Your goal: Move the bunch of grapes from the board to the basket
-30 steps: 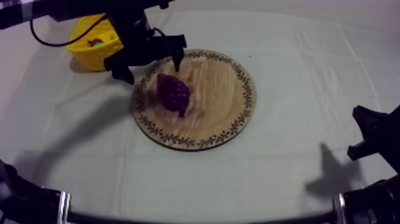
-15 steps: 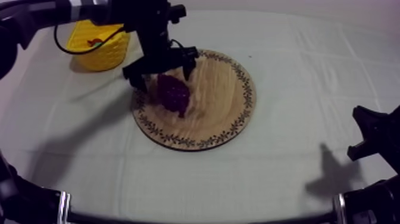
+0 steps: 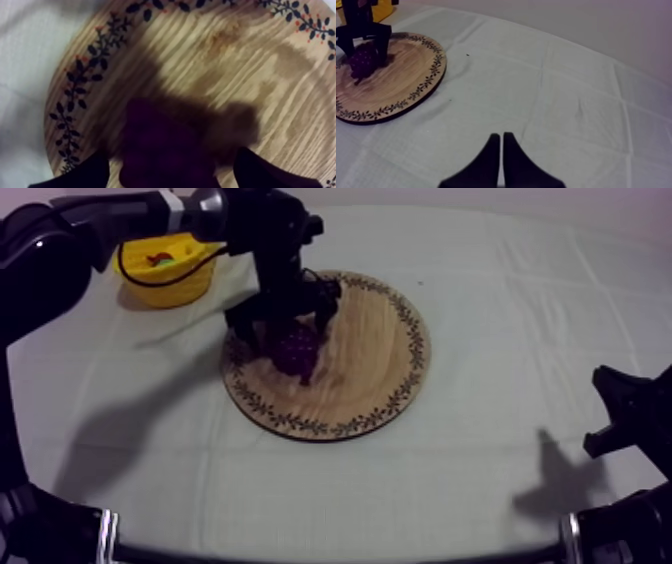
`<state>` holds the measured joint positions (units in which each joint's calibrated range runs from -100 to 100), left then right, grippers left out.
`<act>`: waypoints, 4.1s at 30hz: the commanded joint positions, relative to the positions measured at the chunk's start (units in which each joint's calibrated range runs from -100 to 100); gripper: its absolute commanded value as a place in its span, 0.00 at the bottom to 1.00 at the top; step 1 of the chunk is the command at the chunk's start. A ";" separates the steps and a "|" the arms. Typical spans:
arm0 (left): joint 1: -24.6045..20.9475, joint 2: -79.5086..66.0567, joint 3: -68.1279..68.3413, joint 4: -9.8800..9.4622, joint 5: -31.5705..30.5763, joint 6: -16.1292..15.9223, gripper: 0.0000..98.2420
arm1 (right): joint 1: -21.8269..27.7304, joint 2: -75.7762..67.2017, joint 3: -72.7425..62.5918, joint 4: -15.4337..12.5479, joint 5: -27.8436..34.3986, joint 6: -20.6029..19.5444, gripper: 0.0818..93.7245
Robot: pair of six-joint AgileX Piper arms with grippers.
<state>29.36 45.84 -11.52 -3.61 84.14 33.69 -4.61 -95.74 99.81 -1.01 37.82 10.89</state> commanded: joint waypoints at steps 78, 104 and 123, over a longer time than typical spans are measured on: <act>-22.97 -17.85 -5.60 -11.09 -21.14 -21.86 0.42 | 0.02 -0.01 -0.03 0.01 0.00 0.03 0.00; -22.63 -4.68 -10.23 -11.61 -22.44 -20.51 0.90 | 0.02 -0.01 -0.03 0.01 0.00 0.03 0.00; -25.97 -30.28 5.74 -11.16 -30.27 -18.69 0.48 | 0.02 -0.01 -0.03 0.01 0.00 0.06 0.00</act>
<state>3.86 20.94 -8.15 -14.81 54.73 15.09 -4.61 -95.74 99.81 -1.01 37.82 10.92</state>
